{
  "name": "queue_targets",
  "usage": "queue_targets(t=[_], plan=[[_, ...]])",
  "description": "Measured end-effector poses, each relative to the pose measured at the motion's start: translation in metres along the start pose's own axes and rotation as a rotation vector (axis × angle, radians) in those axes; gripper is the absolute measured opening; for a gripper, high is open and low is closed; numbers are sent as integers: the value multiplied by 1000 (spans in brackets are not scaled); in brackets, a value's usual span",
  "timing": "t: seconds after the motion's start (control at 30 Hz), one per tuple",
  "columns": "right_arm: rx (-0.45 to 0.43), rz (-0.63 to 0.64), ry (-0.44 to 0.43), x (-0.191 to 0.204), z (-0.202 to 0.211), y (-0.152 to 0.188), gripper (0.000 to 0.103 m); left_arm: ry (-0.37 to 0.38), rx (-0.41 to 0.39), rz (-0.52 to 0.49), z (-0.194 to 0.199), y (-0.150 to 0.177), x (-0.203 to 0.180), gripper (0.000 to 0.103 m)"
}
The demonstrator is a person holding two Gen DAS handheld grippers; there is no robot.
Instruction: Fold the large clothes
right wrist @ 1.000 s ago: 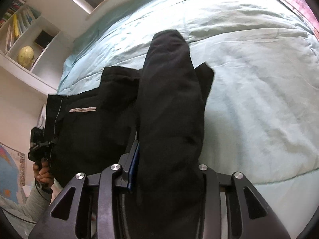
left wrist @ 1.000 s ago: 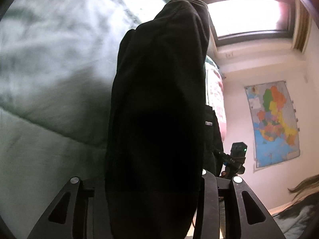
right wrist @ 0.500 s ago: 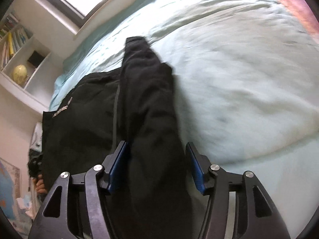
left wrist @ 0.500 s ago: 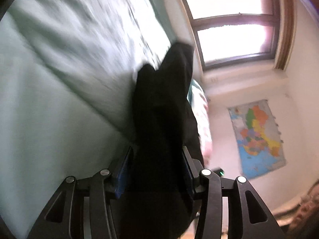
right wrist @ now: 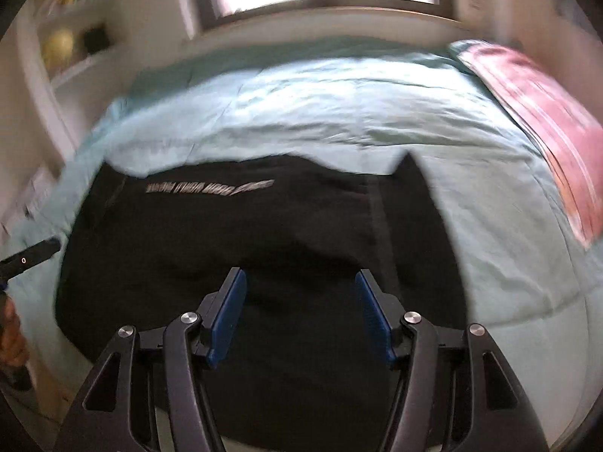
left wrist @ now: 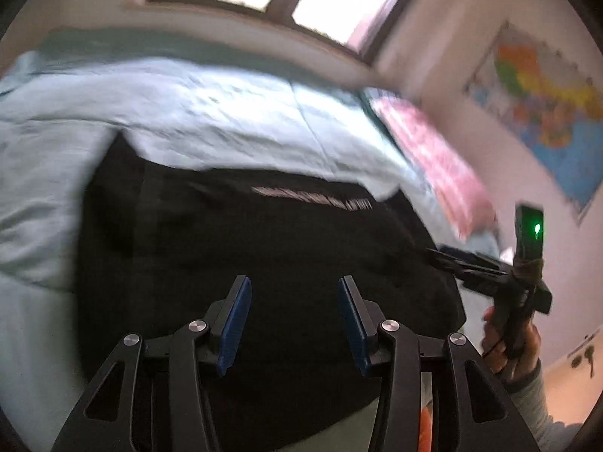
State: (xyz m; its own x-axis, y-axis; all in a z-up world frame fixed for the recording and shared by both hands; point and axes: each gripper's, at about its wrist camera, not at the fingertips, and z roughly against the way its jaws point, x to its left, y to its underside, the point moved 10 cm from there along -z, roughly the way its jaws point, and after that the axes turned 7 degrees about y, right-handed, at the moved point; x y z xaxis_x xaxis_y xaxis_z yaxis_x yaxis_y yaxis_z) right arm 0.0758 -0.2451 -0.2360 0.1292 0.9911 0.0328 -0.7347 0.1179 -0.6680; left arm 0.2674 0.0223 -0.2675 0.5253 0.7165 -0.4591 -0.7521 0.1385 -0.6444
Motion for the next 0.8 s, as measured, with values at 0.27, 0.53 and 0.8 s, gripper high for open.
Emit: queue_targets(t=[0.27, 0.53, 0.8], plan=[[175, 84, 127, 35, -92, 28, 69, -54, 186, 188, -80, 12, 37, 48], [138, 1, 79, 25, -69, 40, 71, -26, 95, 111, -41, 23, 12, 43], [84, 15, 91, 37, -15, 71, 71, -173, 118, -101, -9, 76, -31, 60]])
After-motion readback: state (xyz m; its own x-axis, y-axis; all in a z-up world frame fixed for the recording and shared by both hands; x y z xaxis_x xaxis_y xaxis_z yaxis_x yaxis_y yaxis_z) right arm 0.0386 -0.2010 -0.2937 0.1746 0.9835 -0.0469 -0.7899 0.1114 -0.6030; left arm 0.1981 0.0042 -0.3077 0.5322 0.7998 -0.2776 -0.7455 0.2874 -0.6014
